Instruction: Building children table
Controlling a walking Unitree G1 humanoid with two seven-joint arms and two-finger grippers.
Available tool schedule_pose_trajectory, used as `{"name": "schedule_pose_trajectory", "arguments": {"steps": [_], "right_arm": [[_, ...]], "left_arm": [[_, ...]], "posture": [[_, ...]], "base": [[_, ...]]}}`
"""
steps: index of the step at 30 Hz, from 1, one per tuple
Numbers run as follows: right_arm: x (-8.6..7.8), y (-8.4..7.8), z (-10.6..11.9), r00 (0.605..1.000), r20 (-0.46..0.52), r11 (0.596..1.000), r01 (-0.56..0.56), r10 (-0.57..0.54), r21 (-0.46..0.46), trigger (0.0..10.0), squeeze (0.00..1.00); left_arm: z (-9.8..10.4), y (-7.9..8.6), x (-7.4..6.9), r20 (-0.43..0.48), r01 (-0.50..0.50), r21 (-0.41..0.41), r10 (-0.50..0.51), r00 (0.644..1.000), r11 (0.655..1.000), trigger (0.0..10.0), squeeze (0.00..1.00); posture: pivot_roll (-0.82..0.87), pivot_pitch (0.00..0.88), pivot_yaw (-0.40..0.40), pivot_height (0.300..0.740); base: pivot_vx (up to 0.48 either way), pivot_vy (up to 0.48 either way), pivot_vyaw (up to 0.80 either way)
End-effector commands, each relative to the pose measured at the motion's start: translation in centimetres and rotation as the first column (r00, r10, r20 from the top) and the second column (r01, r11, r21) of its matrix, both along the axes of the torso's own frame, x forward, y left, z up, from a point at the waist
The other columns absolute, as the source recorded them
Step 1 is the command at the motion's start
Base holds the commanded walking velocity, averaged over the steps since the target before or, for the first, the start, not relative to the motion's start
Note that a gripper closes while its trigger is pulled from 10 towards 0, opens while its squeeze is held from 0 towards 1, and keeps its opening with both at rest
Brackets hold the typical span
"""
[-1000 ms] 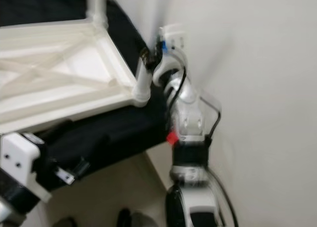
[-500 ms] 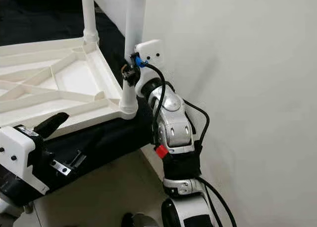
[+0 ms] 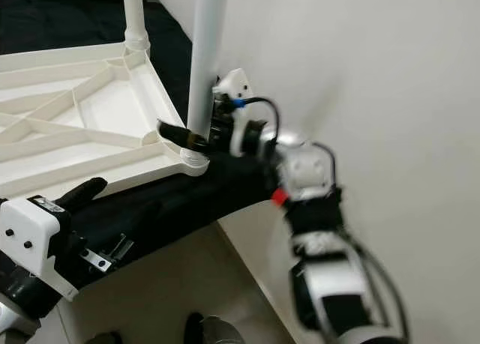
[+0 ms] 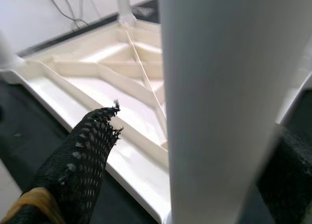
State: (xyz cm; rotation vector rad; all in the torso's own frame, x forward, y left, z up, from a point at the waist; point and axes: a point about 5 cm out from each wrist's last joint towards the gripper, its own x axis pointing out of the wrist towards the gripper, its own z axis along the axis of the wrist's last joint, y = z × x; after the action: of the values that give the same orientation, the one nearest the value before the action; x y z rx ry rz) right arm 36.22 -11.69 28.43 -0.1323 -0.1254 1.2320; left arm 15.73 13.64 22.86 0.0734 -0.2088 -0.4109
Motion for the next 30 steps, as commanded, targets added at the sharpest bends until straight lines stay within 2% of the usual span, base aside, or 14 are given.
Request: {"name": "schedule_pose_trajectory", "arguments": {"steps": [1,3,4,5,7,8,13,14,15,16,25,27,30], "right_arm": [[0.2,0.0,0.8,0.997,0.019,0.997,-0.071,0.071,0.011,10.0,1.0],[0.3,0.1,2.3,0.99,0.06,0.992,-0.129,0.128,-0.001,10.0,1.0],[0.3,0.1,2.3,0.99,0.06,0.992,-0.129,0.128,-0.001,10.0,1.0],[0.2,0.1,3.2,0.976,0.066,0.978,-0.208,0.208,-0.006,10.0,0.73],[0.1,0.2,3.4,0.971,0.066,0.973,-0.23,0.23,-0.008,10.0,0.73],[0.1,0.2,3.8,0.967,0.071,0.97,-0.244,0.244,-0.005,10.0,0.0],[0.4,0.2,4.7,0.957,0.091,0.961,-0.275,0.275,-0.01,10.0,0.0],[0.5,0.0,5.0,0.951,0.094,0.956,-0.293,0.293,-0.011,3.6,0.0],[0.5,0.0,5.0,0.951,0.094,0.956,-0.293,0.293,-0.011,3.6,0.0],[0.5,-0.4,5.5,0.944,0.093,0.948,-0.319,0.318,-0.006,0.0,0.0],[1.0,-1.7,5.6,0.956,0.098,0.961,-0.276,0.275,0.0,0.0,0.0],[1.4,-2.1,4.7,0.976,0.089,0.979,-0.201,0.199,0.021,0.0,0.0],[1.7,-2.2,4.1,0.986,0.081,0.988,-0.148,0.144,0.052,0.0,0.0]], "left_arm": [[-0.2,-0.3,-0.3,-0.013,0.011,-0.009,-0.012,1.0,1.0,10.0,0.0],[-0.2,-0.2,-0.3,-0.013,0.009,-0.009,-0.009,1.0,1.0,10.0,0.0],[-0.2,-0.2,-0.3,-0.013,0.009,-0.009,-0.009,1.0,1.0,10.0,0.0],[-0.3,-0.2,-0.3,-0.012,0.007,-0.007,-0.007,1.0,1.0,10.0,0.0],[-0.3,-0.2,-0.3,-0.013,0.006,-0.006,-0.006,1.0,1.0,10.0,0.0],[-0.3,-0.1,-0.3,-0.013,0.006,-0.004,-0.006,1.0,1.0,10.0,0.0],[-0.3,-0.1,-0.4,-0.014,0.004,0.003,-0.004,1.0,1.0,10.0,0.0],[-0.3,-0.1,-0.4,-0.015,0.004,0.007,-0.004,1.0,1.0,10.0,0.0],[-0.3,-0.1,-0.4,-0.015,0.004,0.007,-0.004,1.0,1.0,10.0,0.0],[-0.3,0.0,-0.4,-0.016,0.003,0.01,-0.003,1.0,1.0,10.0,0.0],[-0.3,-0.1,-0.4,-0.015,0.006,0.009,-0.006,1.0,1.0,10.0,0.0],[-0.3,-0.1,-0.4,-0.015,0.008,0.006,-0.008,1.0,1.0,10.0,0.0],[-0.3,-0.1,-0.4,-0.015,0.008,0.004,-0.008,1.0,1.0,10.0,0.0]], "posture": [[0.16,0.263,-0.206,0.74],[0.16,0.263,-0.206,0.74],[0.16,0.263,-0.206,0.74],[0.17,0.274,-0.21,0.74],[0.17,0.274,-0.21,0.74],[0.17,0.277,-0.21,0.74],[0.17,0.279,-0.209,0.74],[0.17,0.28,-0.209,0.74],[0.17,0.28,-0.209,0.74],[0.17,0.28,-0.209,0.74],[0.16,0.284,-0.209,0.74],[0.15,0.289,-0.203,0.74],[0.15,0.288,-0.201,0.74]], "base": [[0.0,0.0,0.0],[0.0,0.0,0.0],[0.0,0.0,0.0],[0.0,0.0,0.0],[0.0,0.0,0.0],[0.0,0.0,0.0],[0.0,0.0,0.0],[0.0,0.0,0.0],[0.0,0.0,0.0],[0.0,0.0,0.0],[0.0,0.0,0.0],[0.0,0.0,0.0],[0.0,0.0,0.0]]}}
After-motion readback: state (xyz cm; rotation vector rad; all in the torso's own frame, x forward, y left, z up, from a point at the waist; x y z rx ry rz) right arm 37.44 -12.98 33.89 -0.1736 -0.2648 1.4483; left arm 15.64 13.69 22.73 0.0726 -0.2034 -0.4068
